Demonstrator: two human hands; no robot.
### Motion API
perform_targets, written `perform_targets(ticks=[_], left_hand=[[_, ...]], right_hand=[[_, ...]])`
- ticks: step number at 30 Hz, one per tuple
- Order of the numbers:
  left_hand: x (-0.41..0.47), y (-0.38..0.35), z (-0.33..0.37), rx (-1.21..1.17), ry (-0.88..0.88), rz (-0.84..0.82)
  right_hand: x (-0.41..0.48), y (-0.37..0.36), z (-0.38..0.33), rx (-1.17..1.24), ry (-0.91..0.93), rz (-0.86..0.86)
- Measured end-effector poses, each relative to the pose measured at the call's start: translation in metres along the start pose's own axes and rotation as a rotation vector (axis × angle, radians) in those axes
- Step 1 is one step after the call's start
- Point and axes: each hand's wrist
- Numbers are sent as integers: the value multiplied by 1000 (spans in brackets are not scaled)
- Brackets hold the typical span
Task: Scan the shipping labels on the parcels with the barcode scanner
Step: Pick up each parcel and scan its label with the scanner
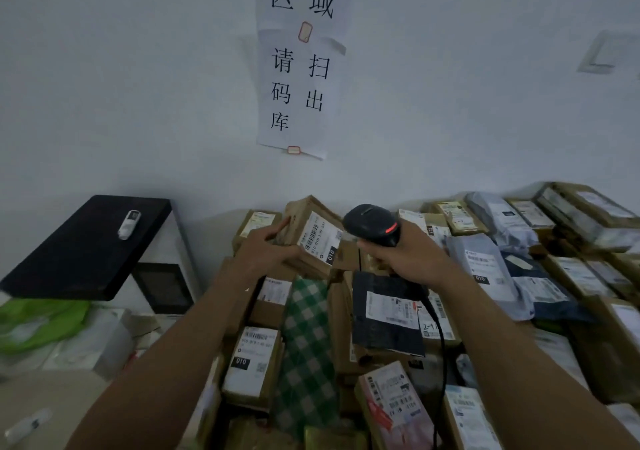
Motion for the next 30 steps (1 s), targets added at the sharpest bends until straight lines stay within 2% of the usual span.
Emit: perform_targets(ticks=[2, 5, 16, 30], left_hand=[[6, 7, -6, 9, 36, 34], [11, 10, -10, -13, 78, 69], [23, 13, -12, 47, 63, 81], [42, 9, -36, 22, 78, 73]], right_hand=[[-3, -4, -2, -64, -9, -101], [-4, -11, -4, -138, 10, -152], [6, -25, -2, -231, 20, -192], [20, -25, 1, -179, 4, -276]])
Point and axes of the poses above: each hand's wrist, its own x-axis towards the middle knuckle, its own y-axis out of the back of the hand, z = x × y, and after that the axes turned 7 degrees about -y, right-handed
